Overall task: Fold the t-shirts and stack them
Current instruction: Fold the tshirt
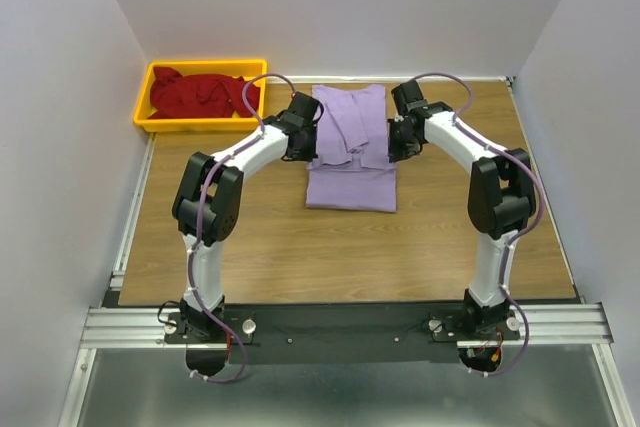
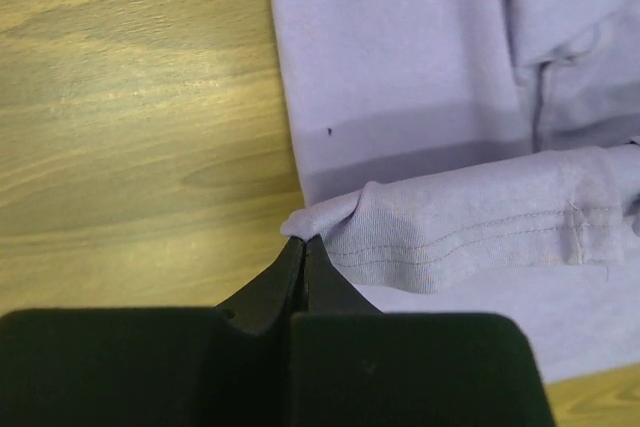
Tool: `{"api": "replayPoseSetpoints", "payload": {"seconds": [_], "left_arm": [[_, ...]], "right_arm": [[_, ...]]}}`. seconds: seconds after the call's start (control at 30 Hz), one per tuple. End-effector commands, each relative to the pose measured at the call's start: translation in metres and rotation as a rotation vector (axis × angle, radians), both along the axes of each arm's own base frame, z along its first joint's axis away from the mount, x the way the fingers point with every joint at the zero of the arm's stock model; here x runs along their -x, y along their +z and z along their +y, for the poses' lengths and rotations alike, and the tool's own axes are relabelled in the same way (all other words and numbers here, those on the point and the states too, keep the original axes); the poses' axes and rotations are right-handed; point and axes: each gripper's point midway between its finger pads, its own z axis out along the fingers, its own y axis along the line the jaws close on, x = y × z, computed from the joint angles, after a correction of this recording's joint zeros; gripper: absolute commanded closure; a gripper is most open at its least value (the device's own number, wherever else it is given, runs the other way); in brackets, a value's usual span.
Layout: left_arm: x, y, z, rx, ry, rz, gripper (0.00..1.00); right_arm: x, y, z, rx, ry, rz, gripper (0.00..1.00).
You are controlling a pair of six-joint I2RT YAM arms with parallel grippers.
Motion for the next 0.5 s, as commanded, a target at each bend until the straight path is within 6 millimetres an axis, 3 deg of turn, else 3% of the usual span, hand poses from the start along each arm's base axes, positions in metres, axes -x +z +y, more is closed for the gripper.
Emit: {"api": "replayPoseSetpoints", "payload": {"seconds": [0.0, 0.23, 0.47], "left_arm": [[-0.019, -0.005, 0.006, -0.017, 0.019, -0.037, 1.00], [-0.021, -0.017, 0.007, -0.012, 0.042, -0.056, 1.00], [-0.024, 0.003, 0.011, -0.008, 0.066, -0.104, 1.00]], "right_arm": [[-0.022, -0.006, -0.004, 0.019, 0.004, -0.045, 0.99], [-0.029, -0.021, -0.003, 0.026, -0.003, -0.036, 0.99], [-0.032, 0.005, -0.004, 0.017, -0.013, -0.096, 0.99]]}}
